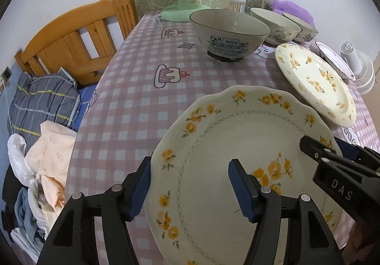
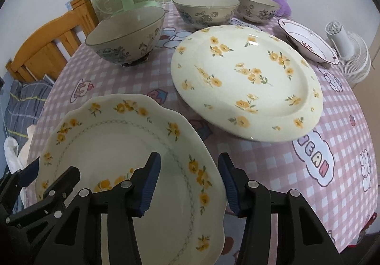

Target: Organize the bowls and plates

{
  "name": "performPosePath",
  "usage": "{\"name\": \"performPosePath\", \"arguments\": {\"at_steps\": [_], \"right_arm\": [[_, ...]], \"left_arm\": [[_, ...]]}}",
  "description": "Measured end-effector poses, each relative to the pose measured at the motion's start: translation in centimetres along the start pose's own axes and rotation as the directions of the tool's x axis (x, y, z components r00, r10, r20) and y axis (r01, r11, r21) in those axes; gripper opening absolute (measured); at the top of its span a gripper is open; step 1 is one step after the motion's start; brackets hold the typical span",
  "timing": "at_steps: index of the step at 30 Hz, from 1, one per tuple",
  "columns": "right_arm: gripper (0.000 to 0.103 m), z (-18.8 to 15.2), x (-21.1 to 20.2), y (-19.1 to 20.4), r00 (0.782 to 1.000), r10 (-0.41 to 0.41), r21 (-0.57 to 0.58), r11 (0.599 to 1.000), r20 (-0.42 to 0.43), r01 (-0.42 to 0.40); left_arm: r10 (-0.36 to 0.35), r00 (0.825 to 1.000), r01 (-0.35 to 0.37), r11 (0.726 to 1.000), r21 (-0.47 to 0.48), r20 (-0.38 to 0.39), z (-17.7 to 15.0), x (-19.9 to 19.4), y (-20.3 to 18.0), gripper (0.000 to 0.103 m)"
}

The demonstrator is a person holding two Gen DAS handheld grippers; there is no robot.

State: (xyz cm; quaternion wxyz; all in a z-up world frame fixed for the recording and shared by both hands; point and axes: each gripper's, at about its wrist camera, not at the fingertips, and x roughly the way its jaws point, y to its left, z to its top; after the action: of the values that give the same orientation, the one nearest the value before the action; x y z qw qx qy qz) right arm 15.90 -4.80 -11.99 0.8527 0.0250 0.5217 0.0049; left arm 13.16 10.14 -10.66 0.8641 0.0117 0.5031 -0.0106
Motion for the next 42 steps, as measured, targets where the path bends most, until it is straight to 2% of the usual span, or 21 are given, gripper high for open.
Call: {"name": "performPosePath", "arguments": {"at_steps": [3,6,16,21,29,42], "right_arm": [[0.051,-0.6,-0.1,-0.5,0.999,0.025,0.006,1.000,-0.024,-0.025],[0.052,-1.8,-0.2,-0.9,0.998,0.054,0.033,0.998,-0.040,-0.052],[0.046,-2.4,-1.6,-0.8,1.000,0.021,0.061,0.998,-0.014,-0.020],[0.047,-2.3,-3.4,-2.5,1.000,0.011,0.069,0.998,-0.001,-0.011],[0.046,-2.0,-6.0,-7.5,1.000,-0.003,0.075,0.997,0.022,0.001],[0.046,-1.2,-7.5,-18.1,0.999,-0.025,0.062,0.998,0.029,0.023]], "left_arm": [[0.013,1.000,-0.013,0.998,0.056,0.002,-0.4,0.3,-0.3,0.066],[-0.016,1.000,0.017,1.000,0.025,-0.023,-0.9,0.6,0.3,0.066],[-0.044,0.998,0.046,0.997,0.057,-0.040,-1.4,-0.6,-0.3,0.066],[-0.066,0.997,0.067,0.996,0.064,-0.031,-1.4,-2.2,-1.9,0.064],[-0.084,0.996,0.081,0.994,0.072,0.029,-0.6,-4.7,-7.2,0.064],[-0.102,0.994,0.100,0.994,0.053,0.042,-0.1,-5.1,-17.6,0.064]]}}
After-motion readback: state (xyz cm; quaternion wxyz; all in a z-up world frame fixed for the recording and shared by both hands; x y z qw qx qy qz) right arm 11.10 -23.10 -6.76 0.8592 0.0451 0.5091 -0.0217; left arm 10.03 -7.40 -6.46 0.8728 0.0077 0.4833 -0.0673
